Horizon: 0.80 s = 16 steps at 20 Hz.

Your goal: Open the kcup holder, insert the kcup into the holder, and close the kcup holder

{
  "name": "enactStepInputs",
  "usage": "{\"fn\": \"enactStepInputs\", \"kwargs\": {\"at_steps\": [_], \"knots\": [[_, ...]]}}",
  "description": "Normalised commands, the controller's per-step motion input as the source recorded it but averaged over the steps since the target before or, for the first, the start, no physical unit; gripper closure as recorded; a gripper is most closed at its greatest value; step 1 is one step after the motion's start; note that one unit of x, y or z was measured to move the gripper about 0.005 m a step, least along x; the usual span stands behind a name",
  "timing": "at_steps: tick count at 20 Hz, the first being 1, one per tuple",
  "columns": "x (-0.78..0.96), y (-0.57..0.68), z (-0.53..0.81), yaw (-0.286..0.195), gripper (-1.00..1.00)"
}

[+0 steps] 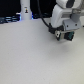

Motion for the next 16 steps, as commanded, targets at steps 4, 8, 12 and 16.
{"fn": "enactStepInputs", "kwargs": {"at_steps": [4, 8, 12, 16], "knots": [[-0.92, 0.49, 0.0, 0.036, -1.0], [-0.92, 0.46, -0.01, 0.044, -1.0], [-0.9, 0.43, -0.01, 0.054, -1.0], [-0.71, 0.46, 0.01, 0.075, -1.0]]}}
